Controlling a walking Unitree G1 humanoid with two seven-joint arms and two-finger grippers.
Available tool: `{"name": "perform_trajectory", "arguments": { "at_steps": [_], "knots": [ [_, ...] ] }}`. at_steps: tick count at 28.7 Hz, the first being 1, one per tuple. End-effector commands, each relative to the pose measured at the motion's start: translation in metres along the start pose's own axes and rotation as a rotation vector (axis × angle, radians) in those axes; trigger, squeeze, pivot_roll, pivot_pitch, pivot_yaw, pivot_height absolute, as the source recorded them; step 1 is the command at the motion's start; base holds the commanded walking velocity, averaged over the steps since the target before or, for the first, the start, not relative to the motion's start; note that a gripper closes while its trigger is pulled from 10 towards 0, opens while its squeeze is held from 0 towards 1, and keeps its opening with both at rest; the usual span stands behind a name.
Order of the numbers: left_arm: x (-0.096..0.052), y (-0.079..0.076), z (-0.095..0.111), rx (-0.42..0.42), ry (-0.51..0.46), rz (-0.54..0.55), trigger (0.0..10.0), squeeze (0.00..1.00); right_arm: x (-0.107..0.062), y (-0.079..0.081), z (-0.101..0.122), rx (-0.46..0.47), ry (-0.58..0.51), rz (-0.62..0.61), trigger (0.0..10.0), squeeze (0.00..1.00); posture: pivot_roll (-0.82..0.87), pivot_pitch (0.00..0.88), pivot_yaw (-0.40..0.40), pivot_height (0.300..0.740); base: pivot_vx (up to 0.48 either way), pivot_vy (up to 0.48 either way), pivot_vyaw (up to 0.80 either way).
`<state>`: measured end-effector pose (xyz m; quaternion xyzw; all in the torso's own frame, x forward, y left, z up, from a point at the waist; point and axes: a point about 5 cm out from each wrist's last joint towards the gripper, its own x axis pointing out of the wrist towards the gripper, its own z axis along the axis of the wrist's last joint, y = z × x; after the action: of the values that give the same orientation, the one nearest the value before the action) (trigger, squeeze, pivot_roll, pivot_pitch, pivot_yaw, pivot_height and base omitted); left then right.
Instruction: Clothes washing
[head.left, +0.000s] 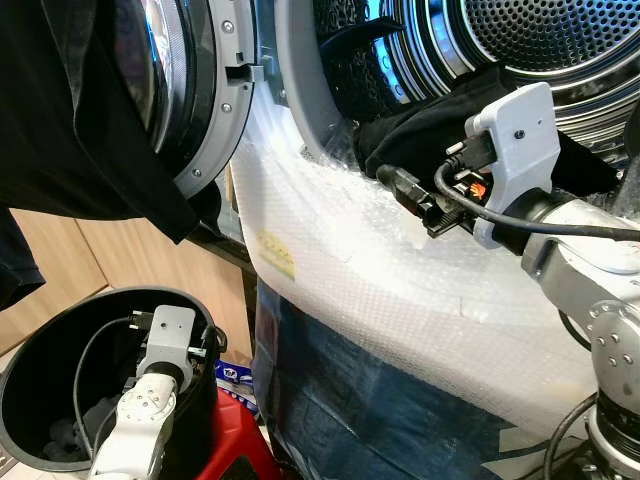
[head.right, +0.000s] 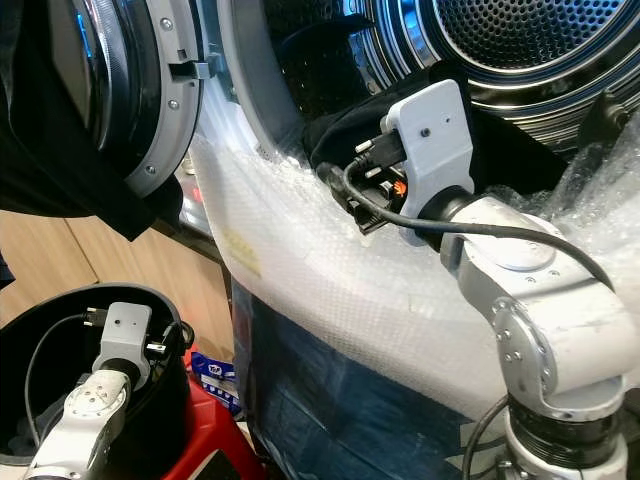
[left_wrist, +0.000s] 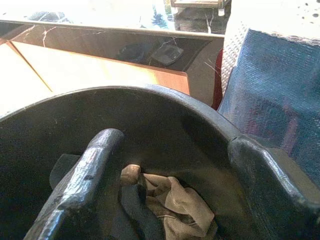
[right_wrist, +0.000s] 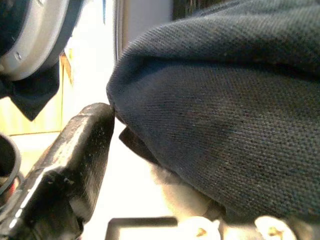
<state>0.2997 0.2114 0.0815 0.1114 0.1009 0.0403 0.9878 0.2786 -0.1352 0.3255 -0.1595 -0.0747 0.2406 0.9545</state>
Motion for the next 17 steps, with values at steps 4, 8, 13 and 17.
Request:
{"name": "perform_trajectory", "arguments": {
  "at_steps": [4, 8, 13, 17],
  "knots": [
    [0.002, -0.005, 0.001, -0.005, 0.005, -0.023, 10.0, 0.00, -0.003, -0.004, 0.006, -0.072, -0.065, -0.019, 10.0, 0.00, -0.02, 0.000, -0.030, 0.740, 0.000, 0.000, 0.00],
    [0.002, -0.006, 0.003, -0.005, 0.001, -0.025, 10.0, 0.00, 0.005, -0.010, 0.002, -0.022, -0.042, -0.045, 10.0, 0.00, -0.02, 0.000, -0.029, 0.740, 0.000, 0.000, 0.00],
    [0.003, -0.006, 0.004, -0.010, -0.002, -0.021, 10.0, 0.00, 0.022, -0.017, 0.001, 0.049, -0.032, -0.056, 10.0, 0.00, -0.01, 0.000, -0.031, 0.740, 0.000, 0.000, 0.00],
    [0.003, -0.007, 0.002, -0.015, 0.005, -0.022, 10.0, 0.00, 0.064, -0.035, 0.005, 0.135, -0.033, -0.108, 10.0, 0.00, -0.02, 0.000, -0.026, 0.740, 0.000, 0.000, 0.00]
  ]
}}
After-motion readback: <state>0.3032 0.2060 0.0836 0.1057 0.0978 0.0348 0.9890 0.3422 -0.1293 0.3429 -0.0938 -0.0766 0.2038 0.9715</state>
